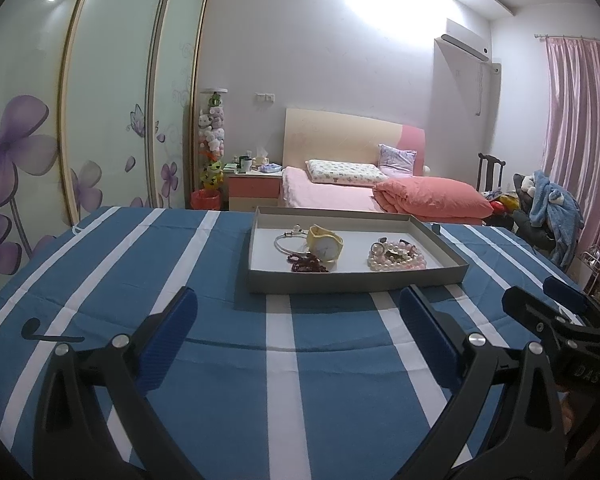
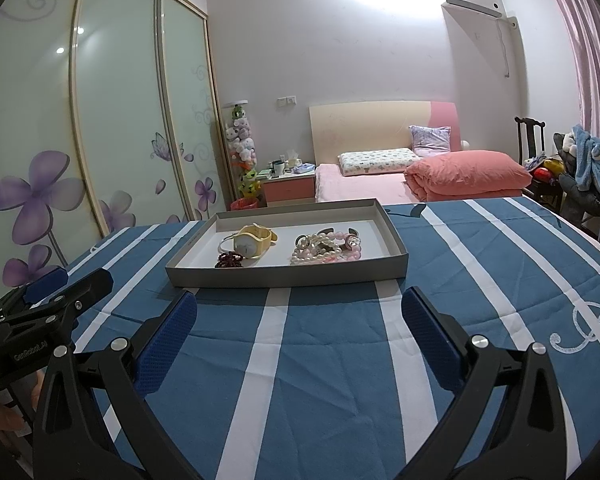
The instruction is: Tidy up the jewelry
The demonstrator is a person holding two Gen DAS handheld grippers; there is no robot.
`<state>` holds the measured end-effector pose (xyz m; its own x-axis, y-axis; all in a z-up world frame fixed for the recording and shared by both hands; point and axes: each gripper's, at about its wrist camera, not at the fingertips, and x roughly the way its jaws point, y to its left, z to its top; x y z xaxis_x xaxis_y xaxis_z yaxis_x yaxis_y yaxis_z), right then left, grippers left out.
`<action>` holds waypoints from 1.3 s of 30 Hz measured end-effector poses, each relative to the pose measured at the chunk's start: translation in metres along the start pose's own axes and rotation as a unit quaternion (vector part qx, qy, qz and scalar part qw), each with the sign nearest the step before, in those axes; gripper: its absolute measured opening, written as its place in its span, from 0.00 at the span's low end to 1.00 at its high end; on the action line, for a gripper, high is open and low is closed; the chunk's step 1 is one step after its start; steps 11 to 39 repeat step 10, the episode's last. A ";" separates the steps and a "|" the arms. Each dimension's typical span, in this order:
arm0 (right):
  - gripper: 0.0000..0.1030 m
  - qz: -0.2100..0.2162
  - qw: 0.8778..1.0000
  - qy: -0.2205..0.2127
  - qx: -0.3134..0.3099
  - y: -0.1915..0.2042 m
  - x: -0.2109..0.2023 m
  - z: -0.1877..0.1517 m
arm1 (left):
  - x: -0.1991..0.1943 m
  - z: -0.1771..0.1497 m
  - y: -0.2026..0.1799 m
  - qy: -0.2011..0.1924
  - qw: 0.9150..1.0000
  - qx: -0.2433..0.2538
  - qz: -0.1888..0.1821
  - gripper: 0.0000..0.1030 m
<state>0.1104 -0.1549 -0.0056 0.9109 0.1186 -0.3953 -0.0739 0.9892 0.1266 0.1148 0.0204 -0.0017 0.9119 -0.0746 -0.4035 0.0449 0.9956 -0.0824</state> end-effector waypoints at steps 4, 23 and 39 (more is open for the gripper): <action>0.98 0.000 1.000 0.000 0.000 0.000 0.000 0.000 | 0.000 0.000 0.001 0.003 1.000 -0.001 0.000 0.96; 0.98 0.000 1.000 0.000 0.001 0.000 0.000 0.000 | 0.000 0.001 0.001 0.003 1.000 -0.001 -0.001 0.96; 0.98 0.000 1.000 0.000 0.001 0.000 0.000 0.000 | 0.000 0.001 0.001 0.003 1.000 -0.001 -0.001 0.96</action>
